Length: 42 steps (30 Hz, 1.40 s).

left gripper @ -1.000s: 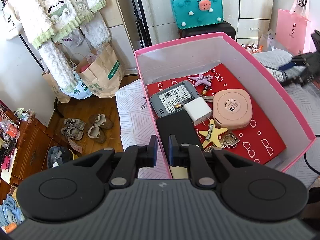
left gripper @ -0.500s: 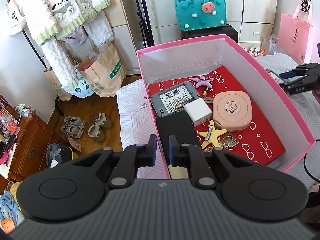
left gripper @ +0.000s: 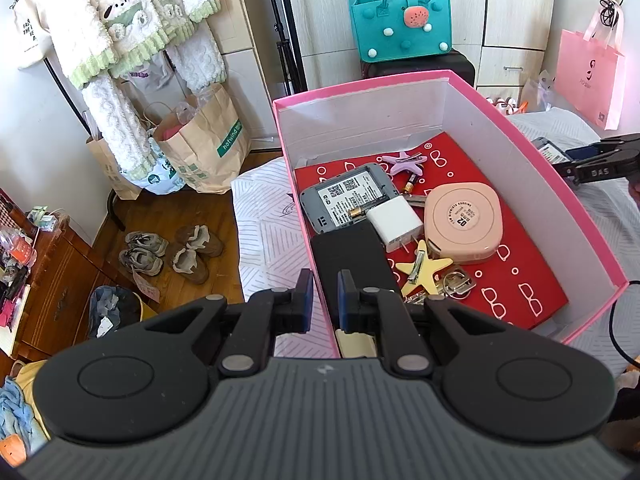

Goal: Organize rigid objects
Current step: 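Grasp the grey hard drive on the bed with the right gripper, then lower the grey hard drive into the box and release it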

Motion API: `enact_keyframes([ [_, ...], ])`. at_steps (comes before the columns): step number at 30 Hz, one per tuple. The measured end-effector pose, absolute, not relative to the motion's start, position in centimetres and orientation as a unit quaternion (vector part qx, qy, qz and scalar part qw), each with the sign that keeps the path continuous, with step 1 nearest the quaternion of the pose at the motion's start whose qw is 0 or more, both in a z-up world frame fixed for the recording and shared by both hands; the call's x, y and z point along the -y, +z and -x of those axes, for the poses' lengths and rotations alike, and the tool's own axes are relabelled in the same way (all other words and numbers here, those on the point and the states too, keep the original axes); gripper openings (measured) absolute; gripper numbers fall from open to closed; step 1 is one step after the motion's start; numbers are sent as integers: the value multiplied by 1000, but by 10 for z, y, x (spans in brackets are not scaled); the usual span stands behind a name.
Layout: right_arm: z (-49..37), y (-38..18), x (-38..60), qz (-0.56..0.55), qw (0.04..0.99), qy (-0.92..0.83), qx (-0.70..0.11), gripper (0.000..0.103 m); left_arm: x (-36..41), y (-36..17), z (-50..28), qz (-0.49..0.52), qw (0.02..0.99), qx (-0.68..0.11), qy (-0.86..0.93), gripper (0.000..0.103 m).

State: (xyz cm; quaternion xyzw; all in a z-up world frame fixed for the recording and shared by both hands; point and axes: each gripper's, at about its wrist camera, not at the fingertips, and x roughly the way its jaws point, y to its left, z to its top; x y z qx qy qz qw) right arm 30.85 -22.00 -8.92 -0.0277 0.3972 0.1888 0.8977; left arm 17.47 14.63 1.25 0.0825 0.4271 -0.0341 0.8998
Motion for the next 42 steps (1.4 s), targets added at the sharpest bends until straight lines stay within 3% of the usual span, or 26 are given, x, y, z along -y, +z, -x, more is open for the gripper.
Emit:
enact_keyframes([
  [9, -270, -32, 198, 6, 895, 295, -335, 64, -148, 13, -175, -75, 901, -426, -34, 11],
  [15, -256, 0, 147, -14, 815, 474, -333, 65, -147, 11, -172, -76, 906, -415, -34, 11],
  [25, -248, -14, 55, 147, 716, 560, -389, 65, -149, 12, -173, -69, 905, -418, -40, 11],
  [32, -253, -29, 49, 172, 687, 570, -416, 64, -154, 12, -172, -57, 908, -413, -44, 11],
  [37, -255, -14, 68, 73, 683, 600, -410, 67, -157, 12, -173, -52, 907, -414, -50, 11],
  [42, -257, 6, 104, 25, 744, 560, -365, 67, -159, 12, -173, -50, 908, -413, -53, 11],
])
